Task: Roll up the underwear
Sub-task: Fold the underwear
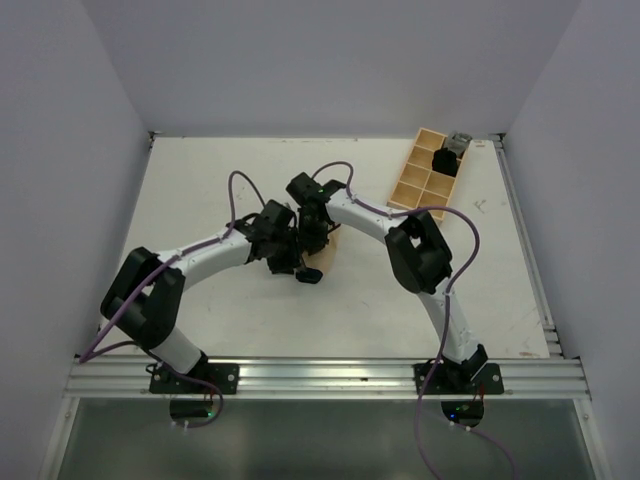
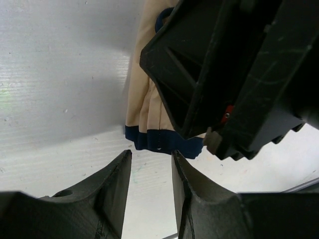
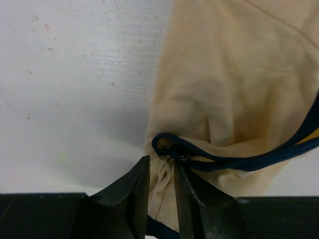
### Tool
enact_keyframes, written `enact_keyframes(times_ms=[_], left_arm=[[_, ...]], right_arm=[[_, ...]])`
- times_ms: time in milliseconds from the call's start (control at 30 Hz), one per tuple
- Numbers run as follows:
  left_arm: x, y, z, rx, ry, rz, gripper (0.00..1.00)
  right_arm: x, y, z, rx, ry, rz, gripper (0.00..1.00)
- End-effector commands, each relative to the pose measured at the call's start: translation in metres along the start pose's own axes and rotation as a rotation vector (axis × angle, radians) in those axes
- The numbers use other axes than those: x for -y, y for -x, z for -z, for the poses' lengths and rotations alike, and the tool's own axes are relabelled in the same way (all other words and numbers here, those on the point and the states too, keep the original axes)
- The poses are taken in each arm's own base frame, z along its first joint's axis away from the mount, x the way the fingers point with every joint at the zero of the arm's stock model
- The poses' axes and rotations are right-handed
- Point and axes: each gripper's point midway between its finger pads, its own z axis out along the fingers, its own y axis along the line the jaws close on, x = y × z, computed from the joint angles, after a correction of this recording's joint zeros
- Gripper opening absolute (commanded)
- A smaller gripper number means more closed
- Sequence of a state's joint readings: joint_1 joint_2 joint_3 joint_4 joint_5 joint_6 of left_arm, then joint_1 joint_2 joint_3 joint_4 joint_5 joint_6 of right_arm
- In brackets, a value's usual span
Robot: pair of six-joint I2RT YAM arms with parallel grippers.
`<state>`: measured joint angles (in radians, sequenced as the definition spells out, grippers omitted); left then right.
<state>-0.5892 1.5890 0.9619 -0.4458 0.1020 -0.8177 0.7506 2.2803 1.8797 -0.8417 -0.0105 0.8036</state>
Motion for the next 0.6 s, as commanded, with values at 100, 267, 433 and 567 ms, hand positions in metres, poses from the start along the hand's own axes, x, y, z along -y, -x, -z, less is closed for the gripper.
enact_keyframes(times_ms=[100,267,433,567], left_arm=[[0.000,0.017,-0.003,0.047,0.036,-0.015,0.41],[-0.014,0.014,-0.009,0.028,0.111,-0.010,0.39],[-0.029,0.010,-0.014,0.020,0.181,-0.003,0.38],[-0.037,0.003,-0.020,-0.011,0.206,0.002,0.38]], right_arm=[[-0.017,0.013,0.006,0.027,0.057,-0.004,0.31],[-0.018,0.014,0.012,0.036,0.063,-0.001,0.33],[-0.019,0.015,0.017,0.047,0.072,0.003,0.34],[-0.016,0.014,0.018,0.045,0.067,0.009,0.34]])
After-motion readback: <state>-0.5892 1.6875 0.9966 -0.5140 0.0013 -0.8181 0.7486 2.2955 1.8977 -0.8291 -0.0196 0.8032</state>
